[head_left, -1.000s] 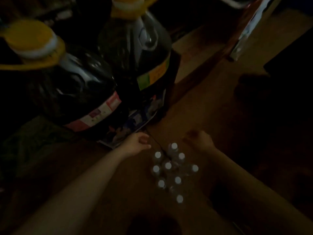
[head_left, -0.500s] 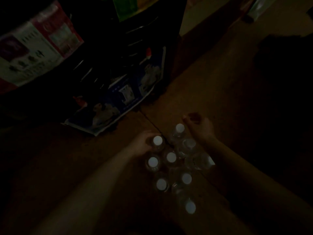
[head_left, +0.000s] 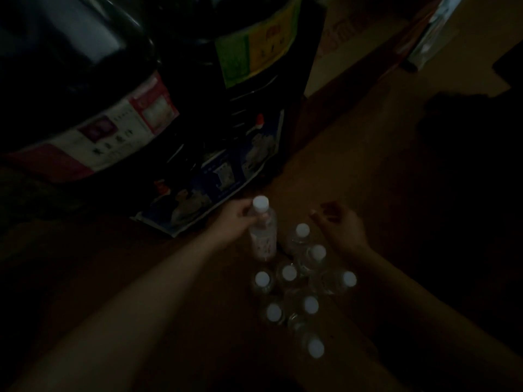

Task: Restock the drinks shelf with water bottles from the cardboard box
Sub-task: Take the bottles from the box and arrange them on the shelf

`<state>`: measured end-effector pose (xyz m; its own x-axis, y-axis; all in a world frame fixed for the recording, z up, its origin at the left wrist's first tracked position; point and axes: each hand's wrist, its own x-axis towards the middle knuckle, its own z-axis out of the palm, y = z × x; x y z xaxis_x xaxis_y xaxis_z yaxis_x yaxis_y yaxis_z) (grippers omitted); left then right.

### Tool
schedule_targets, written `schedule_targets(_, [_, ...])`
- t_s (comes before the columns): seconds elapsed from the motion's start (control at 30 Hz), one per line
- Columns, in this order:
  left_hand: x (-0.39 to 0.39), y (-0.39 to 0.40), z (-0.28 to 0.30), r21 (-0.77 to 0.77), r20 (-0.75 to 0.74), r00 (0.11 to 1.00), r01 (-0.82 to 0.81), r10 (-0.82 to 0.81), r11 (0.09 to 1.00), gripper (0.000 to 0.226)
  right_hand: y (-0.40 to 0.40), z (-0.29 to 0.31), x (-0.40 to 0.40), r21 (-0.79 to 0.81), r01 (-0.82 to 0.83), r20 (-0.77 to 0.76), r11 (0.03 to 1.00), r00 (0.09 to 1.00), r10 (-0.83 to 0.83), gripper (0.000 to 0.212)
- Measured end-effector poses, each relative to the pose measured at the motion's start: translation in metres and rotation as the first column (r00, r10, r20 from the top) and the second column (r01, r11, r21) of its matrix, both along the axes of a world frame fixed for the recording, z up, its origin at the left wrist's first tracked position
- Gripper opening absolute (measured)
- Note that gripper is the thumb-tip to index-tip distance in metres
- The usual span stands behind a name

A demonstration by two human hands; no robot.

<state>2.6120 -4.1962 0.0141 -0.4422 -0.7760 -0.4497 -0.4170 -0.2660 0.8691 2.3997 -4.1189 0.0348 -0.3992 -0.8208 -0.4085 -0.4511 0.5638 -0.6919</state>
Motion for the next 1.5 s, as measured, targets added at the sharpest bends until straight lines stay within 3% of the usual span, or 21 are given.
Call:
schedule_targets(0.17, [0.028, -0.02, 0.114, -0.035, -0.078, 0.996, -0.054, 0.051, 0.998, 0.045, 0.008, 0.085, 0.019, 0.003, -0.089, 0.08, 0.996, 0.993, 0.089, 0.06])
schedule_targets(0.3, [0.047, -0.027, 0.226, -0.065, -0.136, 0.987, -0.095, 0.085, 0.993, 0.033, 0.004, 0.181, 0.037, 0.012, -0.198, 0.188, 0.98, 0.963, 0.192, 0.067])
schedule_targets(0.4, [0.061, -0.027, 0.313, -0.085, -0.162, 0.977, -0.153, 0.137, 0.985, 0.039, -0.005, 0.26, 0.051, -0.011, -0.252, 0.238, 0.968, 0.939, 0.247, 0.072])
schedule_targets(0.53, [0.076, -0.022, 0.436, -0.105, -0.199, 0.957, -0.237, 0.213, 0.966, 0.046, -0.018, 0.364, 0.072, -0.065, -0.348, 0.266, 0.935, 0.897, 0.352, 0.078])
schedule_targets(0.67, [0.087, -0.013, 0.552, -0.143, -0.233, 0.94, -0.288, 0.25, 0.947, 0.034, -0.022, 0.465, 0.098, -0.132, -0.459, 0.287, 0.879, 0.831, 0.477, 0.09])
schedule_targets(0.83, [0.105, 0.005, 0.672, -0.268, -0.215, 0.941, -0.313, 0.26, 0.911, 0.024, -0.011, 0.564, 0.135, -0.249, -0.503, 0.231, 0.827, 0.799, 0.556, 0.082])
schedule_targets(1.0, [0.134, 0.017, 0.743, -0.346, -0.217, 0.915, -0.397, 0.339, 0.85, 0.011, -0.018, 0.626, 0.171, -0.333, -0.552, 0.141, 0.764, 0.772, 0.62, 0.079])
schedule_targets(1.1, [0.158, 0.014, 0.771, -0.386, -0.216, 0.908, -0.416, 0.358, 0.823, 0.018, -0.029, 0.651, 0.195, -0.376, -0.56, 0.112, 0.738, 0.764, 0.636, 0.076])
schedule_targets(1.37, [0.243, -0.023, 0.817, -0.396, -0.248, 0.872, -0.488, 0.421, 0.778, 0.037, -0.072, 0.697, 0.283, -0.454, -0.558, 0.03, 0.695, 0.769, 0.638, 0.067])
schedule_targets(1.5, [0.287, -0.044, 0.829, -0.383, -0.317, 0.829, -0.556, 0.46, 0.738, 0.023, -0.102, 0.707, 0.336, -0.498, -0.54, -0.024, 0.679, 0.791, 0.611, 0.065])
